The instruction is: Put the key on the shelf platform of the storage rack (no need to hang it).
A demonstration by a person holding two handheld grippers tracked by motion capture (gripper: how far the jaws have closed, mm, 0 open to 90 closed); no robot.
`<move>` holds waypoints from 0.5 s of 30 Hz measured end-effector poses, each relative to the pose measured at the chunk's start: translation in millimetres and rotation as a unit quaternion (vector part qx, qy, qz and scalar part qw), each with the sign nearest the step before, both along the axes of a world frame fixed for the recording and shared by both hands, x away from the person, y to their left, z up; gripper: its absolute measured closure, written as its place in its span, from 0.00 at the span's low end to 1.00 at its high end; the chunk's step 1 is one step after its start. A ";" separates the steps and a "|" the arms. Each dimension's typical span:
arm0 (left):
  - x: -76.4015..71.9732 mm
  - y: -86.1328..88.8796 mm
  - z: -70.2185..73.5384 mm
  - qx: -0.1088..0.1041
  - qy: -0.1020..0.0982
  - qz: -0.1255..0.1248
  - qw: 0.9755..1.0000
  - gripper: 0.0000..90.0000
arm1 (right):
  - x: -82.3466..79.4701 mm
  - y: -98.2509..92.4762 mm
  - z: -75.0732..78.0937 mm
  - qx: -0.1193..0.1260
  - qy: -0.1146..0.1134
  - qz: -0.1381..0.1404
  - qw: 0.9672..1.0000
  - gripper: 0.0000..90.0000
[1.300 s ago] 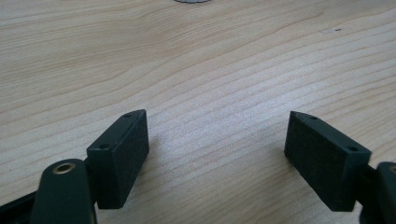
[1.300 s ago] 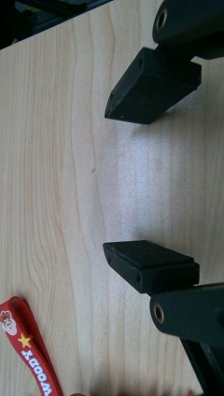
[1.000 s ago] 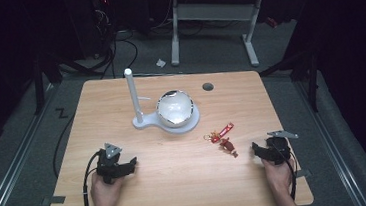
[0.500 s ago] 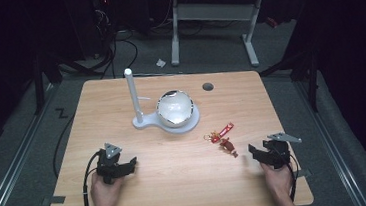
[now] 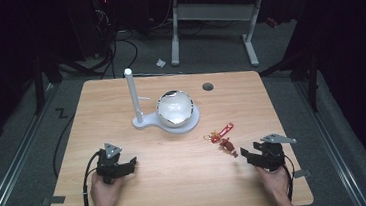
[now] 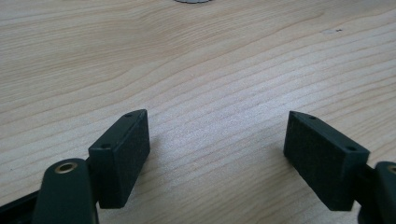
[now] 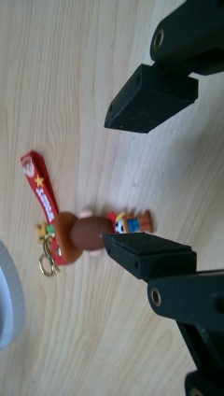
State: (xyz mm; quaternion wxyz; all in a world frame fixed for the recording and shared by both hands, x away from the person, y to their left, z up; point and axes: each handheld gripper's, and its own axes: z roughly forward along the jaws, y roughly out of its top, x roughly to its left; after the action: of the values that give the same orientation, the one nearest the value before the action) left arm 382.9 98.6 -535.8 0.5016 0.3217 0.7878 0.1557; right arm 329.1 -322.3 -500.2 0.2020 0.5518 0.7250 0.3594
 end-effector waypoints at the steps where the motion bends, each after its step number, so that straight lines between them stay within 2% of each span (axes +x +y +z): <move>1: 0.0 0.1 -0.1 0.001 0.000 -0.001 1.000 0.25 | 0.4 2.4 0.3 -0.003 0.001 0.006 1.000 0.44; 8: 0.0 0.2 0.0 0.000 0.000 -0.001 1.000 0.25 | 3.6 14.7 3.0 -0.002 -0.001 0.036 0.999 0.50; 15: 0.1 0.3 -0.1 0.001 -0.001 -0.001 1.000 0.25 | 12.1 25.3 2.6 -0.018 0.003 0.059 0.998 0.50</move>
State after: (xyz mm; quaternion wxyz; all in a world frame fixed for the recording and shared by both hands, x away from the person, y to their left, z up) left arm 383.0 98.9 -536.0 0.5020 0.3229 0.7869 0.1565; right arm 341.2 -296.9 -497.6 0.1882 0.5053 0.7633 0.3559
